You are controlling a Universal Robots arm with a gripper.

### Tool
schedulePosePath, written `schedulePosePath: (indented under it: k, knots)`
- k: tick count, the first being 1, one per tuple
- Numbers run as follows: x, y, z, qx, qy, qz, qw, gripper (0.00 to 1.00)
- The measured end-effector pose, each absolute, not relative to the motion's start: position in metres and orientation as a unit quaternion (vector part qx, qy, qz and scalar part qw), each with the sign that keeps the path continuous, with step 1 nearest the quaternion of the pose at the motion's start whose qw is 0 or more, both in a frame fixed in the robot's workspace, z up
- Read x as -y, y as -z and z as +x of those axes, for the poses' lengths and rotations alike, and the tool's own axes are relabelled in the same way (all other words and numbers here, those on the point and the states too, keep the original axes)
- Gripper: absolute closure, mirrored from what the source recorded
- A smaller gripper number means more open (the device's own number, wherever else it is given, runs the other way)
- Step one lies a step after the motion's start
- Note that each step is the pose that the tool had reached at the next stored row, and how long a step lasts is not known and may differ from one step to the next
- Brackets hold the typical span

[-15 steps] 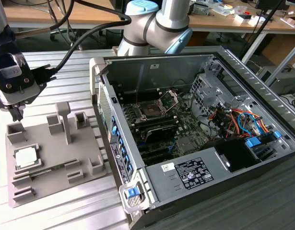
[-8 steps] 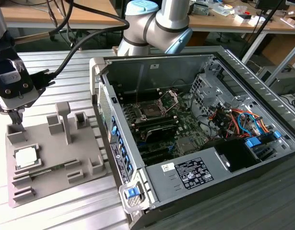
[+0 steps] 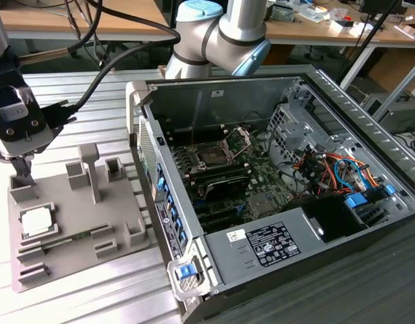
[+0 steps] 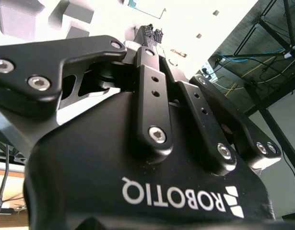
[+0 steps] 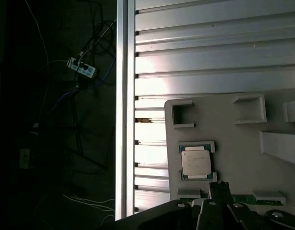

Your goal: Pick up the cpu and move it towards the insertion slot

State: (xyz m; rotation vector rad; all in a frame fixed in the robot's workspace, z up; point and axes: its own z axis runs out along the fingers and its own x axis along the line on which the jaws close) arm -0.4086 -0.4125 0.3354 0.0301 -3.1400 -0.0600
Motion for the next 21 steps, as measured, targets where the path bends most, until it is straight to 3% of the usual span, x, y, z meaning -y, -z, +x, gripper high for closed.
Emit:
schedulePosePath:
  k: [21]
  knots:
    - [0.4125,-0.329,-0.4108,1.0,0.019,0.01,0.0,0.89]
